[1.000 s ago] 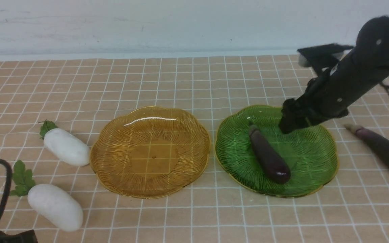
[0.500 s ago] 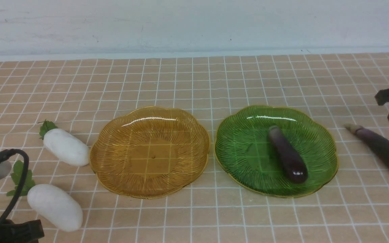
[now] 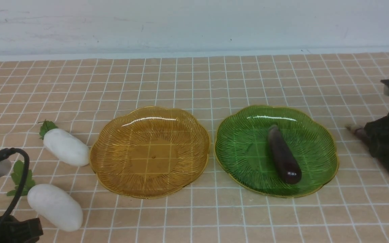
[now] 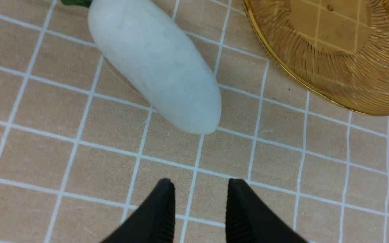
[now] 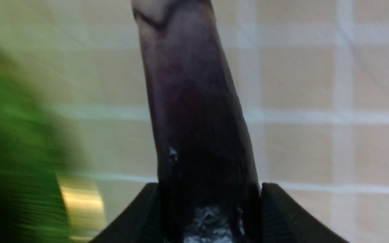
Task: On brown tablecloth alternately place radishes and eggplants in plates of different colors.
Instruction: 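Put the eggplants into the green plate, then pick up the white radish and place it in the left plate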
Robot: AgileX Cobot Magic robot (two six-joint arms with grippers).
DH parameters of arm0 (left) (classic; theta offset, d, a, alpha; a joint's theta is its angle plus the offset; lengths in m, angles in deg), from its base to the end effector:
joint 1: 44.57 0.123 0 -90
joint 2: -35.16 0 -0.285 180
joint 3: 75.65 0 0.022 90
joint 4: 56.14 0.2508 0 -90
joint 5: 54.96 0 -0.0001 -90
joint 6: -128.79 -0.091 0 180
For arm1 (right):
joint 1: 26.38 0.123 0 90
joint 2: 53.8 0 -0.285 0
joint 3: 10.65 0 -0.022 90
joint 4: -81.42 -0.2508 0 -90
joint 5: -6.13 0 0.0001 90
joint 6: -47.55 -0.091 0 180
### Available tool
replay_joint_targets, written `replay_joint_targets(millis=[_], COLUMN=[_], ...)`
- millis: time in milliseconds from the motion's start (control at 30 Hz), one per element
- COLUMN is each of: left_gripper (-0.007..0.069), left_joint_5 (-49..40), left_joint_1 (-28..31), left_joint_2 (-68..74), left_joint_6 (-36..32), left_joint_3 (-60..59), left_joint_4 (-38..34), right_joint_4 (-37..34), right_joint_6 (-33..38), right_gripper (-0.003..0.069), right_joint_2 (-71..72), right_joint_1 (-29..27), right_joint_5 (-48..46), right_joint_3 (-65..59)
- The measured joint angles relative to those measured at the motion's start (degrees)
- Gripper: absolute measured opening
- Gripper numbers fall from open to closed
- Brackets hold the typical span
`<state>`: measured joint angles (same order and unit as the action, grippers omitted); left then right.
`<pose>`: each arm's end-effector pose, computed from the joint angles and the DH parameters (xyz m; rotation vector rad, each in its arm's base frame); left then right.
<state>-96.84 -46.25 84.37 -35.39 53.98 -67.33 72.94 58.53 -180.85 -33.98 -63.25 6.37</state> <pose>0.1212 -0.0154 0.2486 -0.4284 2.4453 -0.3546 0.4140 -0.0426 0.1951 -0.0116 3.1019 0.2102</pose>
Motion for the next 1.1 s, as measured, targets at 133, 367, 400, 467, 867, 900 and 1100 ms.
replay_joint_targets(millis=[133, 367, 400, 467, 867, 900, 1100], left_gripper=[0.0211, 0.0232, 0.0239, 0.0257, 0.0398, 0.0423, 0.0535], left_joint_5=[0.38, 0.86, 1.01, 1.58, 7.78, 8.40, 9.17], left_joint_1=[0.00, 0.00, 0.00, 0.00, 0.00, 0.00, 0.00], left_joint_2=[0.00, 0.00, 0.00, 0.00, 0.21, 0.35, 4.17], left_joint_6=[-1.20, -1.75, -1.75, -1.75, -1.28, -1.28, 0.25], left_joint_3=[0.00, 0.00, 0.00, 0.00, 0.05, 0.29, 2.50], left_joint_4=[0.74, 1.64, 1.98, 2.82, 8.07, 8.40, 10.32], right_joint_4=[-11.53, -12.38, -10.56, -7.55, 1.63, 1.57, 0.39], right_joint_6=[-0.39, 0.95, 0.95, 0.12, -5.69, -5.85, -6.79], right_gripper=[0.0335, 0.0335, 0.0335, 0.0335, 0.0662, 0.0668, 0.0655], right_joint_2=[3.70, 5.35, 5.05, 4.37, 2.04, 2.22, 8.06], right_joint_1=[2.76, 14.36, 15.86, 18.08, 19.84, 19.84, 19.84], right_joint_5=[-0.13, -0.75, -0.96, -1.08, -1.02, -1.02, -0.96], right_joint_3=[1.92, 2.16, 2.16, 2.16, 2.11, 2.11, -0.83])
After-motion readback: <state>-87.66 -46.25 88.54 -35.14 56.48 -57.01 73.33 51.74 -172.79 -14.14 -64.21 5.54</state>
